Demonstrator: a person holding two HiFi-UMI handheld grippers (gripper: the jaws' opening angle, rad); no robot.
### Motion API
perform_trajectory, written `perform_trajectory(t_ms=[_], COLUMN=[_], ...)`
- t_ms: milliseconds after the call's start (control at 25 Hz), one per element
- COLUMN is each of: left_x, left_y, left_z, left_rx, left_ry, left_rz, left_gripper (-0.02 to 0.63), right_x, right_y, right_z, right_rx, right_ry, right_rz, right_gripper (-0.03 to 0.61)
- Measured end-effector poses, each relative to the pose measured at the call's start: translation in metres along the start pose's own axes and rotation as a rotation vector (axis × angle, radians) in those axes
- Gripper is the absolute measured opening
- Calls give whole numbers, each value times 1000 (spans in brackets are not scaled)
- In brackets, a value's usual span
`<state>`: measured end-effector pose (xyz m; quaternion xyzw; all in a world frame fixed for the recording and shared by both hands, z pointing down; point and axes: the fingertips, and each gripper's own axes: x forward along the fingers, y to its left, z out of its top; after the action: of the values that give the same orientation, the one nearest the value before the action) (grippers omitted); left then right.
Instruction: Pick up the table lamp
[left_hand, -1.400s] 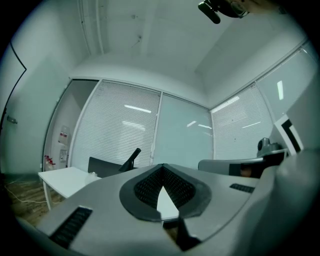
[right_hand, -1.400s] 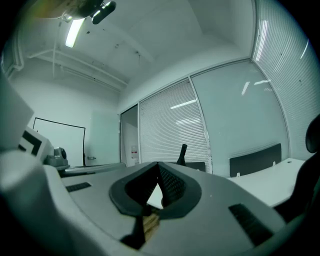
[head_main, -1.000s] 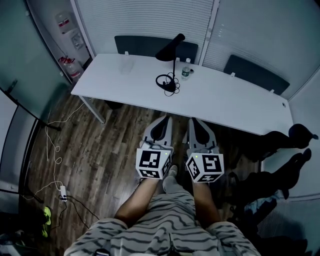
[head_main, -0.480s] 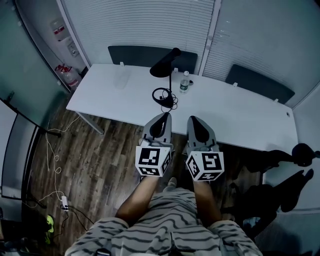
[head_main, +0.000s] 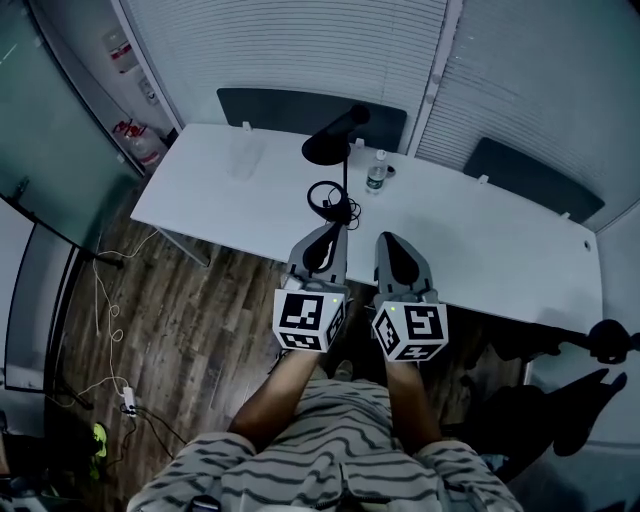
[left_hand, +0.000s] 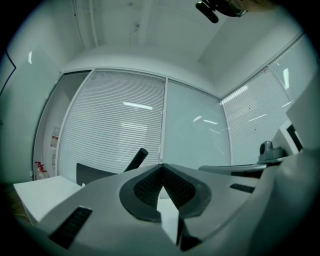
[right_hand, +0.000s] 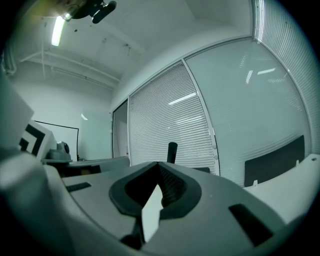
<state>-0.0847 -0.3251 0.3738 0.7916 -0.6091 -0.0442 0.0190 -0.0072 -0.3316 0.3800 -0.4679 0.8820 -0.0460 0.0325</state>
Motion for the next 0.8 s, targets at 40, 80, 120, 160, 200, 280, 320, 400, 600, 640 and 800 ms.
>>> perform_trajectory(t_ms=[40,80,120,160,200,280,320,400,600,640,800], left_x=[4,9,14,19,24,37,44,55,81,86,100], left_y=[4,7,10,14,18,27,31,40,55,59,75], left_z=[1,2,3,3,3,3,1,-7,-46,-55,-83], left_rx=[0,1,3,4,4,8,11,13,38,43,40], left_ry=[-2,-4,-6,-7,-8,-8,-4,12,68,75,82], left_rz=[-5,-12,-20,-27,-35,-53,-61,-70,-81,-80,-70], left_gripper=[8,8,8,8,8,8,8,8,8,8,9], right_x=[6,11,17,22,27,39,45,53,69,72,83], right_y=[0,0,0,-1,-1,-2,-3,-5,-14,-15,-17], right_z=[-2,-3,-4,-4,-4,-2,-1,2,3,3,1], right_rx=[3,6,8,8,6,-2,-6,-15,-24,-27,-38], right_ry=[5,9,11,12,10,5,3,3,2,4,7], right_rz=[0,0,-3,-8,-15,-32,-39,-52,-93,-97,-107], right_gripper=[12,11,12,11,12,12,11,11,12,11,12])
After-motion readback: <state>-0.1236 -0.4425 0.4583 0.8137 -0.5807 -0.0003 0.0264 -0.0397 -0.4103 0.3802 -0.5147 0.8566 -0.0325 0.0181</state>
